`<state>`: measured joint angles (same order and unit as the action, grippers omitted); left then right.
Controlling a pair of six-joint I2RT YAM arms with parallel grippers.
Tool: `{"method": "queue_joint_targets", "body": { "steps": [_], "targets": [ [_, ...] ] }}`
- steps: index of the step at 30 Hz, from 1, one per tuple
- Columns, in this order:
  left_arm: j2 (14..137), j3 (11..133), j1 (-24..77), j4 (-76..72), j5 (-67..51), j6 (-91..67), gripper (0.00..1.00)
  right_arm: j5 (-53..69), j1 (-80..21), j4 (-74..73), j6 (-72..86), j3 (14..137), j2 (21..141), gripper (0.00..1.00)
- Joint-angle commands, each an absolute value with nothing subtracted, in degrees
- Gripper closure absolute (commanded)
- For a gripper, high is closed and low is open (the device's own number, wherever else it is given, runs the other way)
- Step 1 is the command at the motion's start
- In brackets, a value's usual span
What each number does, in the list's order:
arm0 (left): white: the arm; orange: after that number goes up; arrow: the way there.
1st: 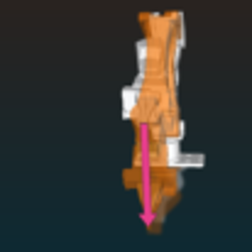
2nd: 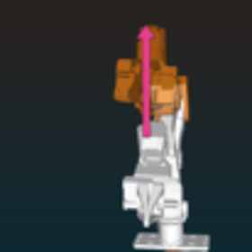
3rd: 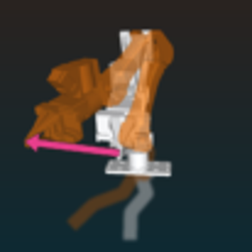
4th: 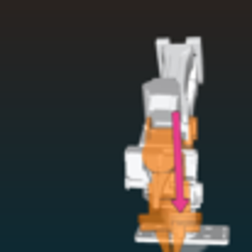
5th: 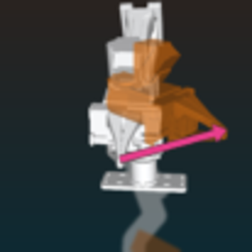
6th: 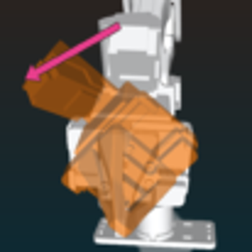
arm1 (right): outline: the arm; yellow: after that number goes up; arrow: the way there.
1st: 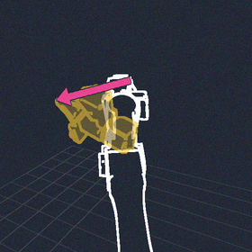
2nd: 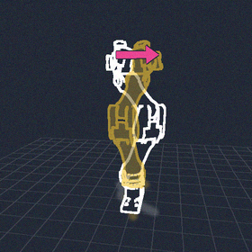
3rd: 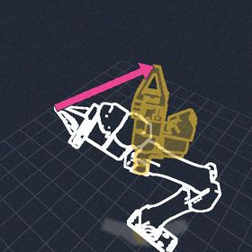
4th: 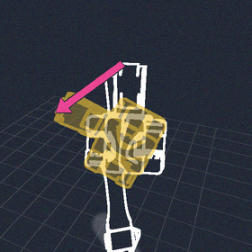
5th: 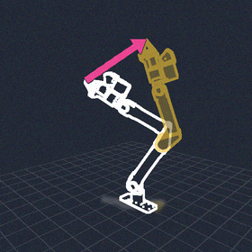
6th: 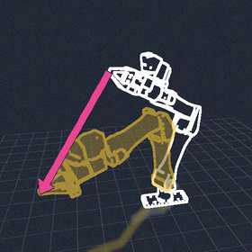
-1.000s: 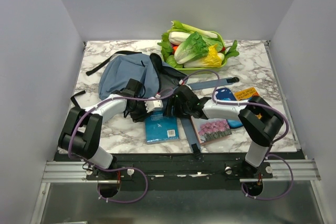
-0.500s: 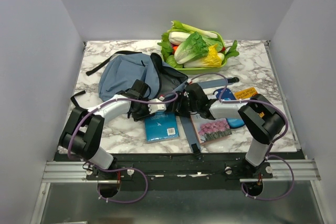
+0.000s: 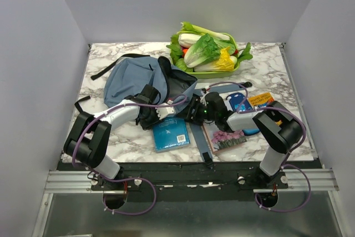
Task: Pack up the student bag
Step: Pick up the book from the center of the board.
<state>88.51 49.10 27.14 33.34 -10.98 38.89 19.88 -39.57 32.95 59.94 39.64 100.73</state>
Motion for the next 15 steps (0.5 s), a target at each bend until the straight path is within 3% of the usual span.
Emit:
{"method": "queue_joint_targets", "body": {
  "steps": [1,15],
  "targets": [
    [90.2,50.2,31.1,18.5,-29.9,32.1,0.57,35.0,-44.1,39.7,62.3,41.7,95.5,0.38],
    [90.3,54.2,30.8,19.2,-32.4,30.4,0.57,39.7,-44.6,50.5,65.0,39.7,93.9,0.4]
  ]
}}
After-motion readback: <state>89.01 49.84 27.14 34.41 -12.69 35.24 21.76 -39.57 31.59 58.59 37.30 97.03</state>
